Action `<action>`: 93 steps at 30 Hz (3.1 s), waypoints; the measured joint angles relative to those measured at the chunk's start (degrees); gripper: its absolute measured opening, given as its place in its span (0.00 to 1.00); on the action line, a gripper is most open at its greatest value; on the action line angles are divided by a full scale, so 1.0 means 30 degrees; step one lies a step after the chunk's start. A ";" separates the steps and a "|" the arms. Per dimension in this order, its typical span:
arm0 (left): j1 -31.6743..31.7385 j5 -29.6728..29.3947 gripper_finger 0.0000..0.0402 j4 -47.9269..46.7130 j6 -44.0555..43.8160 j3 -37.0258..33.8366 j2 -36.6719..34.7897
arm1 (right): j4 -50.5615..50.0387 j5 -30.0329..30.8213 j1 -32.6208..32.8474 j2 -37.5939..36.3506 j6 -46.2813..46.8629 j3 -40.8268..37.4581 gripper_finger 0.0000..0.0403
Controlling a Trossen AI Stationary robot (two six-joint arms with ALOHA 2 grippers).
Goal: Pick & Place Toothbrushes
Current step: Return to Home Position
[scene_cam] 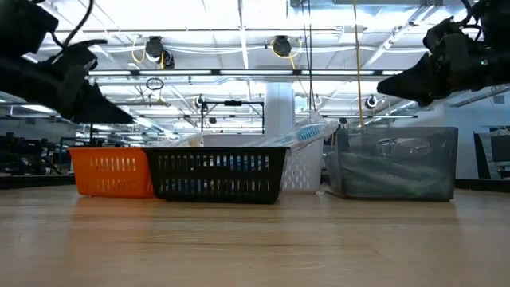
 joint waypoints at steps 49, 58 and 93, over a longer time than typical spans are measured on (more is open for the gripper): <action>0.0029 -0.0386 0.18 0.1648 0.0795 -0.0186 0.0151 | -0.2187 -0.4650 -0.0270 -0.4865 0.6083 -0.2222 0.22; 0.0024 -0.0378 0.18 0.1649 0.0795 -0.0179 0.0158 | -0.2062 -0.5086 -0.0263 -0.4855 0.6116 -0.2222 0.22; 0.0022 -0.0386 0.18 0.1659 0.0799 -0.0179 0.0158 | -0.2062 -0.5057 -0.0263 -0.4855 0.6116 -0.2229 0.22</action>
